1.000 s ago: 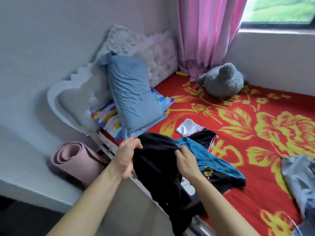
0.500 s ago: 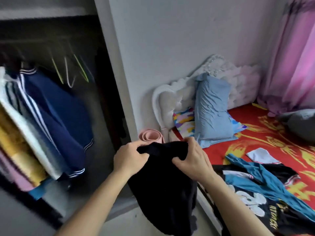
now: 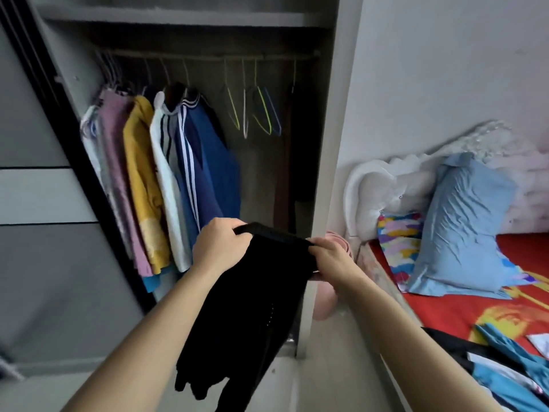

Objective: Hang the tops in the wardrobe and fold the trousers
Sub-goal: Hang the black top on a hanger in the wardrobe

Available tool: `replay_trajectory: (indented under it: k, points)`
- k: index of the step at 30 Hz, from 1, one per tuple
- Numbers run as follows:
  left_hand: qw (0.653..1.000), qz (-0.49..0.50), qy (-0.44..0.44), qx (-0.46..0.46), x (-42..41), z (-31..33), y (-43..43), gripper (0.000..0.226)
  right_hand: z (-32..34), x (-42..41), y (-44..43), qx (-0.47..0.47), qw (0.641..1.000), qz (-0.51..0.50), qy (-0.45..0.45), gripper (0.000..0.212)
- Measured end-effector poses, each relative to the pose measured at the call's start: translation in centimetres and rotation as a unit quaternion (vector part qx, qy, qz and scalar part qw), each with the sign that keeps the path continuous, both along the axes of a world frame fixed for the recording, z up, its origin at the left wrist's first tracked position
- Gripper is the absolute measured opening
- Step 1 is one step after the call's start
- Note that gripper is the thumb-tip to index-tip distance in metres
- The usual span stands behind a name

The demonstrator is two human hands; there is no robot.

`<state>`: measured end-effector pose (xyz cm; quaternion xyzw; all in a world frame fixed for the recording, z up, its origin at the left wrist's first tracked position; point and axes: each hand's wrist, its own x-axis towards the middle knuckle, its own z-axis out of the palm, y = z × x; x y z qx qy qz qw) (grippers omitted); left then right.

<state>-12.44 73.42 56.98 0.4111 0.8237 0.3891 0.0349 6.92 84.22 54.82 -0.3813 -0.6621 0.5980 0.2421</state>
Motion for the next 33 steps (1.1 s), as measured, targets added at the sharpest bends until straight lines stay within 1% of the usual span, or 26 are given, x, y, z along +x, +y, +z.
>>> replay_trajectory:
  k: [1,3,4,6,8,10,11,12,13,14,15,16,17,18,19,20,21,23,24,27,28,29,30,31,32,33]
  points:
    - [1.000,0.010,-0.008,0.010,-1.4,0.2,-0.1,0.021,0.2,-1.3,0.3,-0.060,0.998,0.011,0.027,0.032]
    - [0.999,0.026,-0.034,0.030,-4.3,0.6,0.0,0.016,0.7,-3.6,1.2,-0.144,0.986,0.046,0.073,0.028]
    - [0.998,0.032,-0.040,0.032,-5.7,0.8,0.2,0.013,1.0,-4.7,1.7,-0.161,0.980,0.070,0.092,0.023]
    - [0.999,0.036,-0.034,0.010,-8.1,1.5,0.8,0.011,1.3,-7.2,3.0,-0.134,0.981,0.107,0.096,0.010]
    - [0.999,0.042,-0.012,-0.026,-10.4,2.1,2.0,0.021,1.4,-10.2,4.7,-0.078,0.988,0.103,0.080,0.031]
    - [0.997,0.051,-0.009,-0.051,-12.7,2.7,3.4,0.040,1.7,-13.2,6.3,-0.030,0.993,0.087,0.068,0.042]
    - [0.996,0.053,-0.017,-0.064,-13.7,3.0,4.1,0.045,1.9,-14.7,7.2,-0.006,0.995,0.082,0.063,0.044]
    - [0.995,0.052,-0.029,-0.079,-14.8,3.3,4.9,0.045,2.0,-16.1,8.1,0.020,0.995,0.073,0.057,0.044]
    - [0.994,0.049,-0.043,-0.092,-15.9,3.7,5.5,0.043,2.0,-17.4,9.1,0.063,0.995,0.061,0.039,0.043]
    - [0.993,0.046,-0.052,-0.097,-17.0,4.1,6.1,0.039,1.9,-18.6,10.1,0.133,0.990,0.047,0.001,0.041]
    - [0.993,0.044,-0.053,-0.098,-17.9,4.4,6.6,0.035,1.6,-19.7,11.1,0.224,0.972,0.036,-0.057,0.040]
    - [0.993,0.044,-0.045,-0.097,-18.8,4.7,7.0,0.031,1.2,-20.7,12.0,0.313,0.942,0.028,-0.120,0.038]
    - [0.994,0.043,-0.030,-0.098,-19.7,4.8,7.5,0.026,0.9,-21.6,12.7,0.372,0.912,0.023,-0.172,0.035]
    - [0.993,0.044,-0.015,-0.105,-20.4,4.9,8.0,0.025,0.5,-22.5,13.3,0.392,0.896,0.017,-0.207,0.029]
    - [0.991,0.048,0.002,-0.122,-21.0,4.8,8.5,0.032,0.4,-23.4,13.8,0.382,0.897,0.013,-0.223,0.023]
    - [0.987,0.055,0.025,-0.147,-21.5,4.8,8.9,0.040,0.3,-24.3,14.3,0.351,0.910,0.022,-0.217,0.019]
    - [0.981,0.064,0.053,-0.176,-22.1,4.6,9.3,0.044,0.2,-25.2,14.7,0.298,0.935,0.035,-0.191,0.018]
    - [0.968,0.066,0.089,-0.225,-23.2,4.4,10.2,0.047,0.6,-26.8,15.4,0.139,0.985,0.046,-0.097,0.020]
    - [0.964,0.056,0.090,-0.242,-23.7,4.2,10.6,0.047,0.8,-27.5,15.6,0.059,0.996,0.044,-0.048,0.022]
    - [0.960,0.022,0.073,-0.269,-25.7,3.5,12.0,0.038,1.6,-29.5,16.5,-0.069,0.995,0.043,0.051,0.024]
    - [0.962,0.014,0.049,-0.268,-26.4,3.5,12.6,0.033,2.1,-30.1,16.8,-0.108,0.990,0.039,0.080,0.023]
    - [0.968,0.005,0.004,-0.252,-27.3,3.4,13.3,0.027,2.7,-30.8,17.1,-0.128,0.986,0.031,0.101,0.019]
    - [0.974,-0.004,-0.057,-0.220,-28.1,3.5,14.0,0.017,3.3,-31.5,17.5,-0.107,0.989,0.020,0.104,0.016]
    - [0.976,-0.009,-0.122,-0.180,-28.8,3.6,14.7,0.009,3.9,-32.1,18.1,-0.044,0.996,0.009,0.081,0.017]
    - [0.974,-0.009,-0.180,-0.137,-29.4,4.0,15.4,0.009,4.6,-32.6,18.6,0.043,0.998,0.004,0.041,0.022]
    - [0.971,-0.004,-0.221,-0.090,-30.1,4.3,16.1,0.014,5.5,-32.9,19.0,0.130,0.991,0.004,-0.002,0.029]
